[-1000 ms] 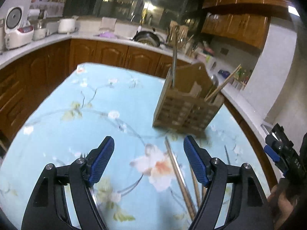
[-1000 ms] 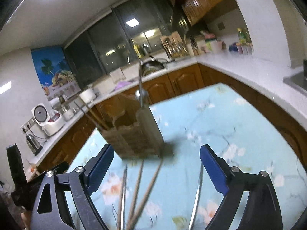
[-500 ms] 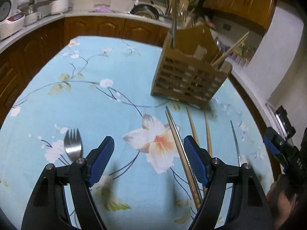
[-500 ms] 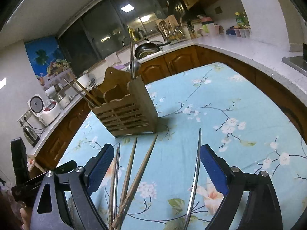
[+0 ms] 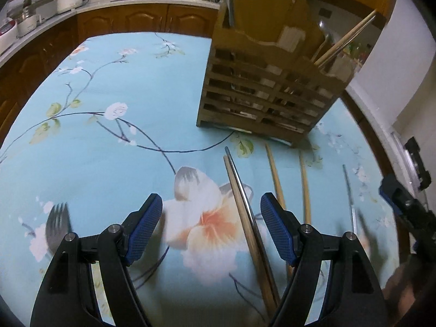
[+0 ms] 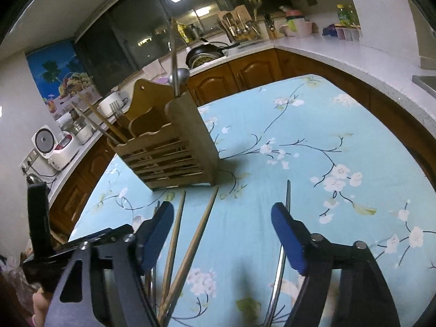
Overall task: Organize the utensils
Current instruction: 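Move both tools down toward the wooden chopsticks on the table, then grasp a wooden chopstick with the left tool while the right tool grasps another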
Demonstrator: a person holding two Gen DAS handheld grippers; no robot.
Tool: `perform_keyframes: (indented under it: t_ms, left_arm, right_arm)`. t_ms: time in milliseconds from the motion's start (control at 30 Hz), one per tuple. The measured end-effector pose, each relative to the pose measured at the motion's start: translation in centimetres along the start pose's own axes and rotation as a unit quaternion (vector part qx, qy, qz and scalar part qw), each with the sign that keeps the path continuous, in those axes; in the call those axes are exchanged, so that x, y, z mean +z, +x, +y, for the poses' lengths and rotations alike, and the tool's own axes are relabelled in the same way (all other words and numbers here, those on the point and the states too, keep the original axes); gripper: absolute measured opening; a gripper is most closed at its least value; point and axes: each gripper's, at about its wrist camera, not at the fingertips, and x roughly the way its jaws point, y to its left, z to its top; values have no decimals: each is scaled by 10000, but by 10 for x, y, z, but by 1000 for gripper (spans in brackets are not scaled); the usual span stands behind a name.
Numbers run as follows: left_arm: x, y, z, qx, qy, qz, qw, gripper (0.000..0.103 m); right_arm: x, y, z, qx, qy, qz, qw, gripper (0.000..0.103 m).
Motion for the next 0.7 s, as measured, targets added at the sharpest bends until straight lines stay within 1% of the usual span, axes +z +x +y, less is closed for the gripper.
perform_keyframes:
  t_ms: [67, 133, 233, 333, 367, 467, 500, 567, 667, 700]
  left_arm:
    - [2, 10, -3, 78, 63, 63, 9999, 74]
    - [2, 21, -5, 161, 155, 173, 9996, 66]
    - [0, 25, -13, 426, 464, 31, 9980, 67]
    - [-3, 24, -11, 435, 529, -22, 9976, 67]
    - [-4, 24, -11, 489, 584, -16, 9971, 67]
    - [-8, 23, -17, 654, 915, 3, 9937, 67]
    - [-9, 23, -18, 678, 970, -7, 9930, 67]
    - [-7, 21, -14, 574, 890, 23, 9944, 66]
    - [-3, 20, -8, 507, 774, 44, 9957, 59]
    - [-1, 21, -8, 516, 783, 48, 9956, 55]
  right_arm:
    - [2, 4, -2, -41, 20, 7, 10000, 69]
    - [4, 8, -3, -43, 40, 35, 10000, 64]
    - [6, 14, -5, -41, 69, 91, 9999, 61]
    - [8, 20, -5, -50, 59, 139, 9999, 56]
    - [8, 23, -4, -49, 46, 167, 9998, 55]
    - [10, 33, 1, -72, -50, 263, 9996, 51]
    - [10, 38, 3, -68, -85, 317, 9994, 49]
    - [10, 48, 8, -79, -163, 430, 9989, 46]
    - [9, 67, 16, -155, -385, 698, 9967, 43]
    - [8, 73, 17, -183, -431, 782, 9958, 40]
